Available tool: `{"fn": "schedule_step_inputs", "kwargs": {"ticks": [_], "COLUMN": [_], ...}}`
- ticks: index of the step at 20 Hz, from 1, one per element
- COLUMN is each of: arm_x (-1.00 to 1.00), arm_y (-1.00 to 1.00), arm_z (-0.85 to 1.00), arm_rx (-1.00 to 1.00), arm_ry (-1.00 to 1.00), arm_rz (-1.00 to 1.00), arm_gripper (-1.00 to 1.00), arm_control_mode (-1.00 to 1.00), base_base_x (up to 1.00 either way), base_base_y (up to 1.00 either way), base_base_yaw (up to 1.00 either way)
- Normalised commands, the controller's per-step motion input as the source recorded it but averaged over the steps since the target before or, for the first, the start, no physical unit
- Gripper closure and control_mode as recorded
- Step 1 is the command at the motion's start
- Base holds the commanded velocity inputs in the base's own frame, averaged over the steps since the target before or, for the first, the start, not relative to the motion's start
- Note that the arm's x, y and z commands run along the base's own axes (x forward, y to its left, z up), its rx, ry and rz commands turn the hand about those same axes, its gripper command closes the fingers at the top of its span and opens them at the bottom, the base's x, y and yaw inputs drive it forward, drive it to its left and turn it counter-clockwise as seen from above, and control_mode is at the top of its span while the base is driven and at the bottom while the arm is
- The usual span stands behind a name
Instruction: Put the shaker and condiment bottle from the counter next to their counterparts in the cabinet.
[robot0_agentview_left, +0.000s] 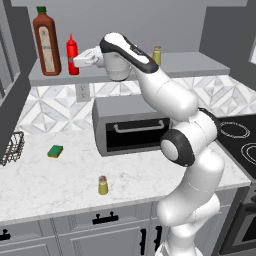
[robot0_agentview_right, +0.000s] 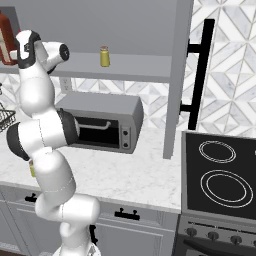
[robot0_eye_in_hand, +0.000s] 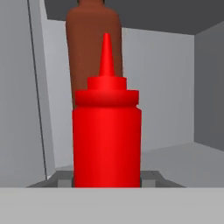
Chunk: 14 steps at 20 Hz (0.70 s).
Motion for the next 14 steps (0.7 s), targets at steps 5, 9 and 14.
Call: {"fn": "schedule_step_inputs", "kwargs": {"ticks": [5,9,14], "arm_x": [0.22,0.13,0.0], "arm_y": [0.13,0.1,0.07], "arm_z": [-0.14,-0.16,-0.19], "arm_rx": [0.0,0.0,0.0], "arm_ry": [0.0,0.0,-0.05], "arm_rz": [0.0,0.0,0.0], "arm_gripper": [1.0,1.0,-1.0], "arm_control_mode": [-1.0,-1.0,-1.0], "base_base_x": [0.0,0.0,0.0], "base_base_y": [0.0,0.0,0.0], "base_base_yaw": [0.0,0.0,0.0]}}
